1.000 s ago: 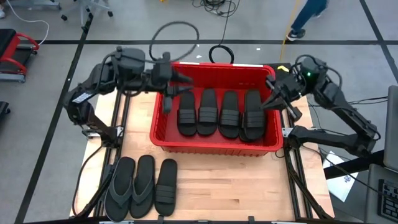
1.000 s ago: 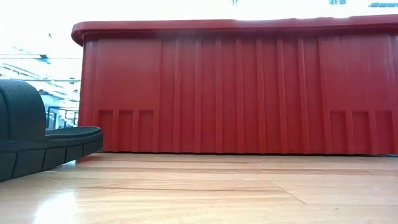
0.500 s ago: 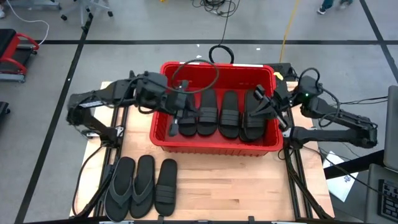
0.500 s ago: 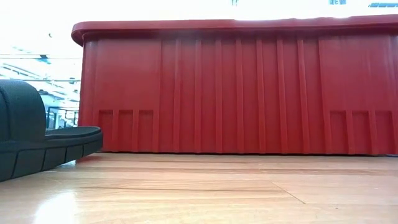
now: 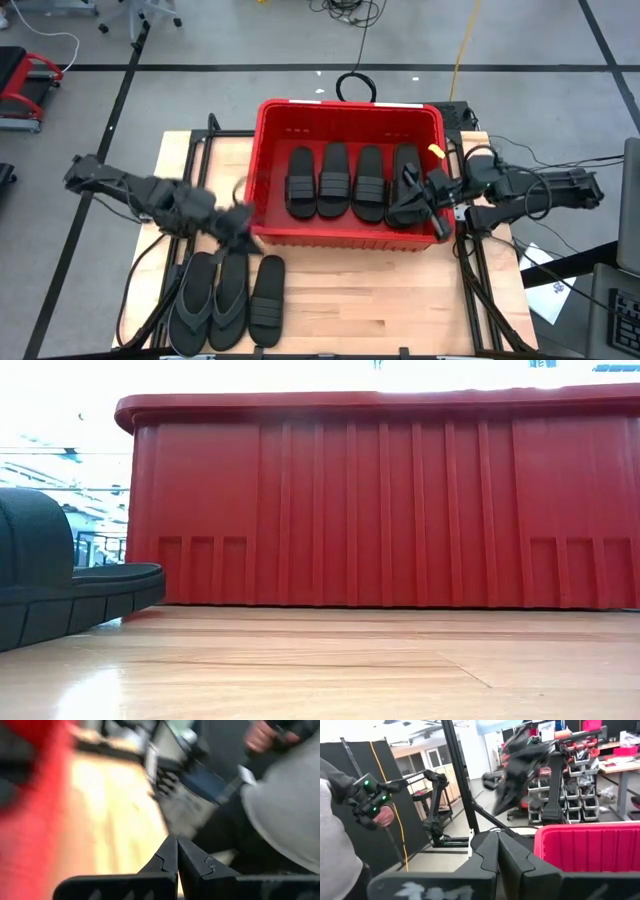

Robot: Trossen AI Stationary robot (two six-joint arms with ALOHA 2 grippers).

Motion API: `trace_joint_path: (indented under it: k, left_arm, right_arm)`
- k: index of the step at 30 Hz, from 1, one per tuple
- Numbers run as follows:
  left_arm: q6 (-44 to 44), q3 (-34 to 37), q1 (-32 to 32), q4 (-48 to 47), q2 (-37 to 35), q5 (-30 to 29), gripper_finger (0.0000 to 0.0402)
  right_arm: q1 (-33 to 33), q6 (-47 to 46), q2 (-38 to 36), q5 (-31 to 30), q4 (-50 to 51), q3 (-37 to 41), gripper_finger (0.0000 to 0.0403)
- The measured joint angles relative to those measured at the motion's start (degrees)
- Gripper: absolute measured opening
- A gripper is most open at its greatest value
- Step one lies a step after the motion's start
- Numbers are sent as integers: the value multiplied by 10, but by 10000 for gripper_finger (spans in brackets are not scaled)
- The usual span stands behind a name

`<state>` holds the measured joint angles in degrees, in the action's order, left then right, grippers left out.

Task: Pick and place slides into bin
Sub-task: Put the black slide into the red bin

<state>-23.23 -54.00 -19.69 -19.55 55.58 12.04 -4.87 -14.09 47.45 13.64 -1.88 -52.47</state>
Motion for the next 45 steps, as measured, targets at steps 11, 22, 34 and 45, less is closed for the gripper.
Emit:
trace_joint_path:
  k: [11,22,34,45]
  left_arm:
    - [-152,141,-164,69,48,-44,6]
    - [-292,191,-138,125,123,-64,127]
    - [-270,220,-134,156,183,-1,292]
    - [-249,220,-134,240,287,57,253]
  right_arm:
    - [-32,-21,20,-29,-4,0,0]
    - [-31,-40,13,46,10,0,0]
    - [-31,-65,12,79,13,0,0]
    - [-31,-64,12,76,13,0,0]
